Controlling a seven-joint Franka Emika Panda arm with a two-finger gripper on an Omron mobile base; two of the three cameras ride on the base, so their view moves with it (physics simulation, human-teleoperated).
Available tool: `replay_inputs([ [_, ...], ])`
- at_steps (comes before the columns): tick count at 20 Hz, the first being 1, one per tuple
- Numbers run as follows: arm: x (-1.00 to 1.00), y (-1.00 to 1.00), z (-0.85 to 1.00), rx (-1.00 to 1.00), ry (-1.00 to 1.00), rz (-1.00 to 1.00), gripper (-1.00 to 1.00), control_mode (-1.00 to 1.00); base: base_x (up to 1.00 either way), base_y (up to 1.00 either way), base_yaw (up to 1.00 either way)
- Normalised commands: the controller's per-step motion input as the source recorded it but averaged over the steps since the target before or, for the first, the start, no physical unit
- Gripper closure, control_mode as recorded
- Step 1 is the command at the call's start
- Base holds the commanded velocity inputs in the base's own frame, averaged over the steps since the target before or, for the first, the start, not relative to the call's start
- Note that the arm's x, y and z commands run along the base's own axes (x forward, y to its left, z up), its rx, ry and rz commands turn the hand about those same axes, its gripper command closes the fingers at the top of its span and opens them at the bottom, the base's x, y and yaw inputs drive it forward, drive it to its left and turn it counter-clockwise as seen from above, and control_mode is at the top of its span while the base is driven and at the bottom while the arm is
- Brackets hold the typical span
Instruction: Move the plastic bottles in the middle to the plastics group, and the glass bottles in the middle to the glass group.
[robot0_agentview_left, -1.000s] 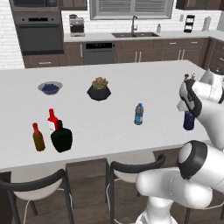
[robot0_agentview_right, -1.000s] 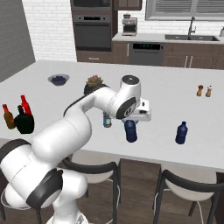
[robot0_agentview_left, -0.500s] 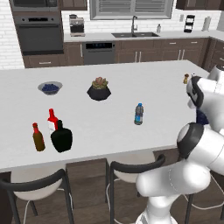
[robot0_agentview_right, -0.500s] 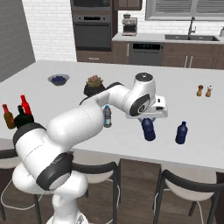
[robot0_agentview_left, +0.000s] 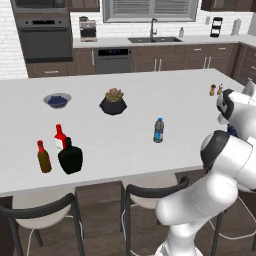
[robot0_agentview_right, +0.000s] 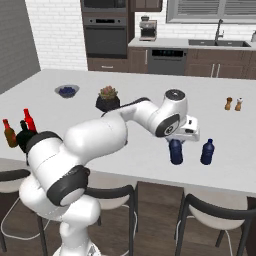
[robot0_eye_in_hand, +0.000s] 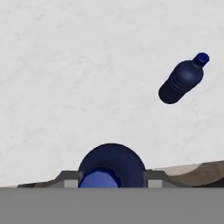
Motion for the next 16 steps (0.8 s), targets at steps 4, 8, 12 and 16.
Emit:
replay_inputs([
  [4, 0.32, -0.29, -0.11, 0.03, -0.06, -0.21, 1.00, -1.00, 0.00, 0.00, 0.00],
  [8, 0.24, -0.22, -0.22, 0.08, -0.01, -0.20, 1.00, -1.00, 0.00, 0.00, 0.00],
  [12, 0.27, -0.27, -0.24, 0.16, 0.00, -0.21, 1.00, -1.00, 0.00, 0.00, 0.00],
  [16, 0.24, -0.41, -0.12, 0.12, 0.00, -0.17, 1.00, -1.00, 0.00, 0.00, 0.00],
])
